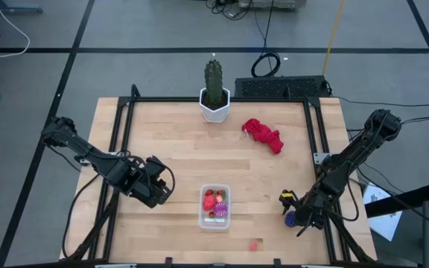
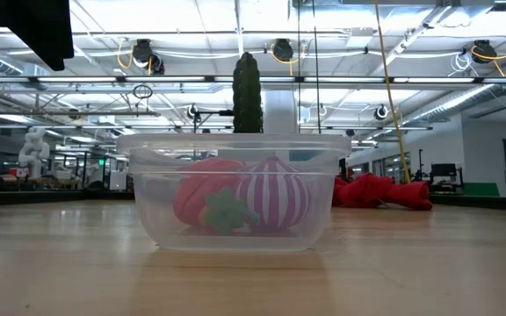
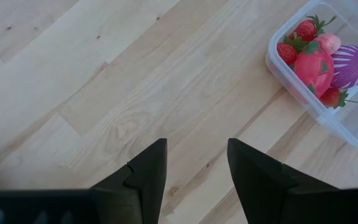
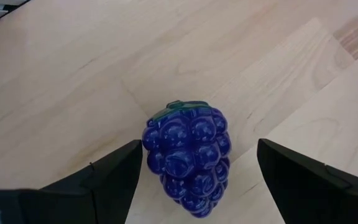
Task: Pick and placing Produce into tupperware
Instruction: Put the grapes into the transparent container
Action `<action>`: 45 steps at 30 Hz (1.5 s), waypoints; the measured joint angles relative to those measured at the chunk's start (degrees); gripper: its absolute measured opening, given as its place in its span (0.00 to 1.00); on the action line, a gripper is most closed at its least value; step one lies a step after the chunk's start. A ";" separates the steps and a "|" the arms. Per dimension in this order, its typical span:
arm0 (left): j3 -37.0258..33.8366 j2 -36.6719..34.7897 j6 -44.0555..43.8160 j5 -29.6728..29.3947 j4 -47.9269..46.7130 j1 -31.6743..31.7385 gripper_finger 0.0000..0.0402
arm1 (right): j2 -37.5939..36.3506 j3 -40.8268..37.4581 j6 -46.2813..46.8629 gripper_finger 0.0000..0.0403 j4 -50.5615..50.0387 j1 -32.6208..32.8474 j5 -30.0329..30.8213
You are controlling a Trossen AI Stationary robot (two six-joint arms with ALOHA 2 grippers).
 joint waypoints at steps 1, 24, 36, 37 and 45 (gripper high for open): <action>0.00 0.00 0.00 0.00 0.00 0.00 0.44 | 0.00 0.00 -0.03 0.77 0.03 0.00 0.00; 0.00 0.00 -0.09 0.02 0.09 -0.01 0.44 | 3.15 -1.53 1.92 0.77 3.27 0.02 3.19; 0.00 0.01 -0.07 0.02 0.09 0.00 0.44 | 3.15 -1.73 3.49 0.77 3.49 0.02 3.03; 0.00 0.01 -0.07 0.02 0.09 -0.01 0.44 | 3.15 -1.73 3.98 0.77 3.51 0.02 3.00; 0.00 0.00 -0.07 0.03 0.09 0.00 0.44 | 3.15 -1.73 4.90 0.77 3.49 0.02 2.80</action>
